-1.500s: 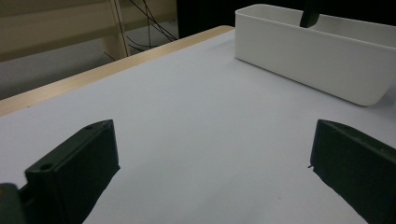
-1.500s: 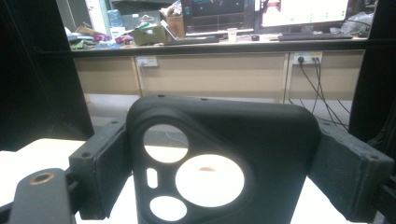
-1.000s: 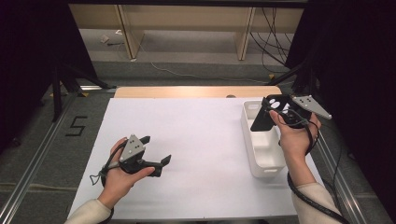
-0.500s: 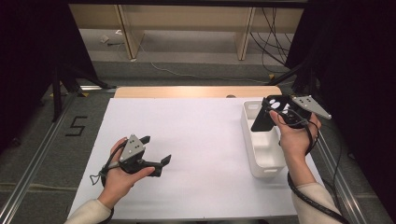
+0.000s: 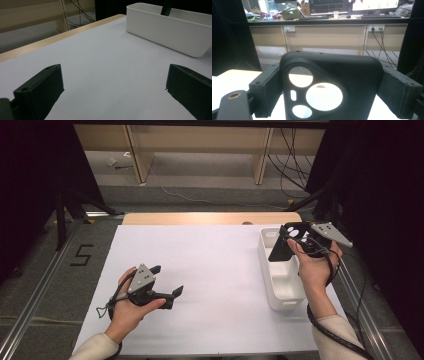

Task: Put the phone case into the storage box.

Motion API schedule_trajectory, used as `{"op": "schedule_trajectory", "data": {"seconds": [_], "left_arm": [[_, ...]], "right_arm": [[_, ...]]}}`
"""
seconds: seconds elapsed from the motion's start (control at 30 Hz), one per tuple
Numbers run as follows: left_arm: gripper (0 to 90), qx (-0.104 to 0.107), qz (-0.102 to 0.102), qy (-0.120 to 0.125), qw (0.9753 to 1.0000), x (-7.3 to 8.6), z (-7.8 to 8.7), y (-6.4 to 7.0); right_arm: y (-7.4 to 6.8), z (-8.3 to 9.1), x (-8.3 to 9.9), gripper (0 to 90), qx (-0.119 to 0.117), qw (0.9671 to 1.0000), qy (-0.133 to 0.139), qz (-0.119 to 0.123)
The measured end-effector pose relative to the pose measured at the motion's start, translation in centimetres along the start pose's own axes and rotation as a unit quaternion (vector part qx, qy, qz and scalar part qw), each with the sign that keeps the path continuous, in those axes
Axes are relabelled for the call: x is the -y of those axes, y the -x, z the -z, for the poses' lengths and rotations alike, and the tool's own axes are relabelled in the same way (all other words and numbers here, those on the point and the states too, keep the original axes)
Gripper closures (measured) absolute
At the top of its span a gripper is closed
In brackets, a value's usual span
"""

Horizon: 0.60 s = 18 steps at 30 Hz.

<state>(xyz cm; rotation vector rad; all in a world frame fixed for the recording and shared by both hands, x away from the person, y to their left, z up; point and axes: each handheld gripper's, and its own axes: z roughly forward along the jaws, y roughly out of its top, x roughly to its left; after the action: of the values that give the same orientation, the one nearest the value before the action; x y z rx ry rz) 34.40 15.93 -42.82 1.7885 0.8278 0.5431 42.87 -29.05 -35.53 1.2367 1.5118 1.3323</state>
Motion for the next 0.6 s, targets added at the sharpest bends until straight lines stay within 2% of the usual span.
{"op": "schedule_trajectory", "data": {"seconds": [0.6], "left_arm": [[0.8, 0.002, 0.000, -0.001, 1.0000, 0.05, -0.06, 0.00]], "right_arm": [[0.31, -0.78, -0.16, 14.7, 0.002, 1.0000, 0.000, 0.009]]}}
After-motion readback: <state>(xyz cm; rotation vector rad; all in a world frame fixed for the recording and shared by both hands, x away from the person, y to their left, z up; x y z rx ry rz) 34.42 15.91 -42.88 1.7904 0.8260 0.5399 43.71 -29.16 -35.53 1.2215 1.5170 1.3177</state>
